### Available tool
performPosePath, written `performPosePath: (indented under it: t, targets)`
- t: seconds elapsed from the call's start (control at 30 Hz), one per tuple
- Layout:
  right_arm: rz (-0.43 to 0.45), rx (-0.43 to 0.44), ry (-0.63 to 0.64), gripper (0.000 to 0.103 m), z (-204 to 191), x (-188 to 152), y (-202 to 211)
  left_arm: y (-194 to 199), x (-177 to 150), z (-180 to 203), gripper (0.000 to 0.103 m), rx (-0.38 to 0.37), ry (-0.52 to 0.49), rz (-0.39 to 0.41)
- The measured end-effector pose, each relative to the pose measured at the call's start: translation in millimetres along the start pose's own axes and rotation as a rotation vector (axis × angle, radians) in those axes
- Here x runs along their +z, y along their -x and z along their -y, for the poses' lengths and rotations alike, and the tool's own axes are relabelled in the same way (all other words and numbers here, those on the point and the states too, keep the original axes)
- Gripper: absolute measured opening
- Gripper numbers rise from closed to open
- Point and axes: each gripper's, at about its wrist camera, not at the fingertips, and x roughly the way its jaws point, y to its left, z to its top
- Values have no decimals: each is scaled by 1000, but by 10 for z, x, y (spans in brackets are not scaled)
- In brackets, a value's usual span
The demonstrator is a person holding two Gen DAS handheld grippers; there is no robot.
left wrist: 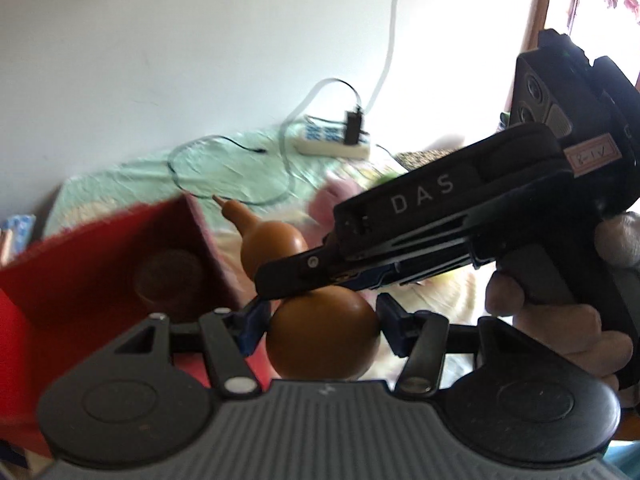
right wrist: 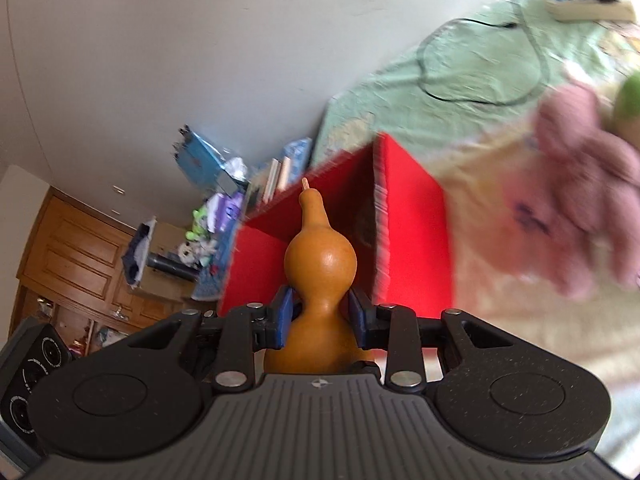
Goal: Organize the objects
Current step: 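Lift the orange gourd with the right tool toward the red box, then lower the gourd into the red box and open the right tool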
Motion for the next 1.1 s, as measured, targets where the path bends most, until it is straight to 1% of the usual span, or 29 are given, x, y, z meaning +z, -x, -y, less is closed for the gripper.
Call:
performPosePath:
  t: [0.13, 0.23, 0.3, 0.37, 0.4, 0.53, 0.63, 0.73, 0.83, 0.9, 0.97, 1.03, 1.1]
  targets:
    - [18, -8, 37, 33, -254, 160, -349, 73, 134, -459, 58, 14, -11, 22]
    - [12, -20, 60, 32, -368, 231, -638, 30, 198, -809, 57, 11, 6, 17]
    - [5, -45, 75, 32, -426, 253, -835, -36, 205, -1051, 57, 13, 25, 7]
    - [-8, -69, 89, 32, -459, 257, -1023, -120, 201, -1273, 57, 5, 41, -14]
    - [-21, -81, 87, 32, -456, 256, -1120, -115, 155, -1360, 56, 2, 48, -26]
    - [-79, -122, 75, 32, -373, 218, -1427, -307, 16, -1659, 55, 2, 69, -99]
    - [-120, -161, 78, 32, -321, 181, -1606, -439, -100, -1791, 55, -5, 82, -156]
    - [-152, -198, 74, 32, -261, 136, -1726, -508, -188, -1823, 55, -10, 91, -212]
    - [-169, -194, 55, 32, -212, 141, -1768, -640, -238, -1879, 55, -20, 115, -270]
    - [-183, -210, 54, 32, -216, 161, -1781, -648, -227, -1957, 55, -48, 154, -275]
    - [-195, -227, 59, 32, -208, 155, -1800, -669, -213, -2005, 55, -69, 182, -299]
    - [-202, -250, 60, 32, -189, 137, -1823, -692, -206, -2001, 55, -69, 179, -328]
    - [-214, -277, 56, 31, -152, 124, -1852, -687, -199, -1998, 57, -62, 167, -336]
